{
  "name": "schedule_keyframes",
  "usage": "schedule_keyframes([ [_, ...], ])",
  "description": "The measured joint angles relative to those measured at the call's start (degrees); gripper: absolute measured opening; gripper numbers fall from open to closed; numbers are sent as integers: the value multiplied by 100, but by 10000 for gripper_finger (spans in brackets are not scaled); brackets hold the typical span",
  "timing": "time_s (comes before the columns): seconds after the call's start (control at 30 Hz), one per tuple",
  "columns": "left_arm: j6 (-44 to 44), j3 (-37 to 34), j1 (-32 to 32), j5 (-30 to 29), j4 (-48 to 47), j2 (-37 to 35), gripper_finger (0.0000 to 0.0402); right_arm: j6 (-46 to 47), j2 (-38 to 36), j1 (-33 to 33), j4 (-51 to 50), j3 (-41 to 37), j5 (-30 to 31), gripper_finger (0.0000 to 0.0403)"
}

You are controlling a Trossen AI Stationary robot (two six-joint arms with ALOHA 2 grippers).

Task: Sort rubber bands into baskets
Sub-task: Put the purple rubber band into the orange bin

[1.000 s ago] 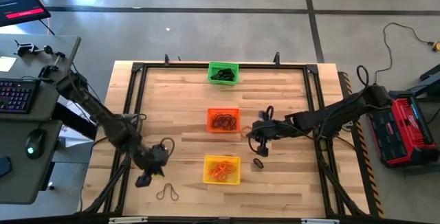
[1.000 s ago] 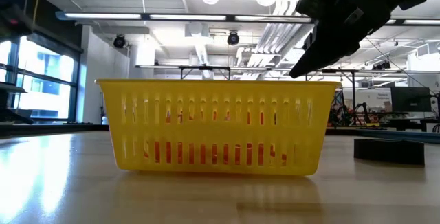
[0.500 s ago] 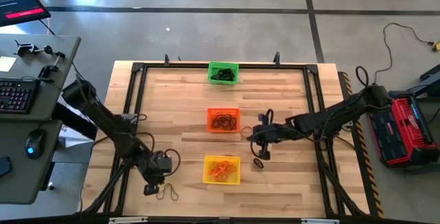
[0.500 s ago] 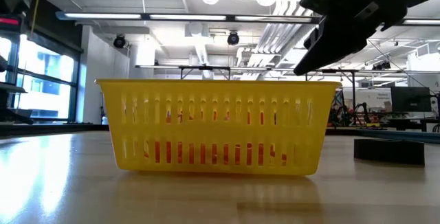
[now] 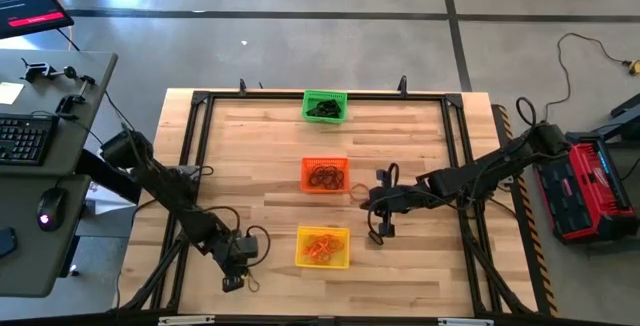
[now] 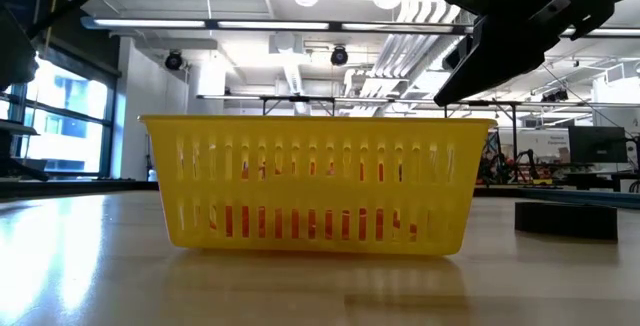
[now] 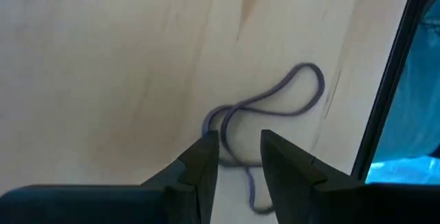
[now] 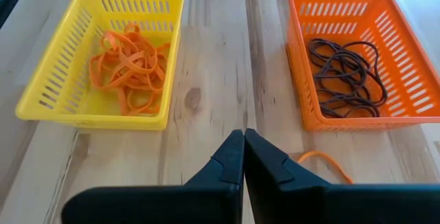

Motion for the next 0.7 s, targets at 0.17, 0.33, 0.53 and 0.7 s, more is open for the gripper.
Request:
schedule_keyframes([
  [0.17,-167,19,0,0,150,227,104,-39,0,17,0,0,20,0],
  [0.33,-110,28,-4,-129,55,270,89,-62,0,17,-2,2,22,0],
  [0.53,475,21,2,-117,-203,264,10,-66,0,17,-15,2,24,0],
  [0.7,719,17,53,-101,-340,183,4,-66,0,17,-15,2,125,0],
])
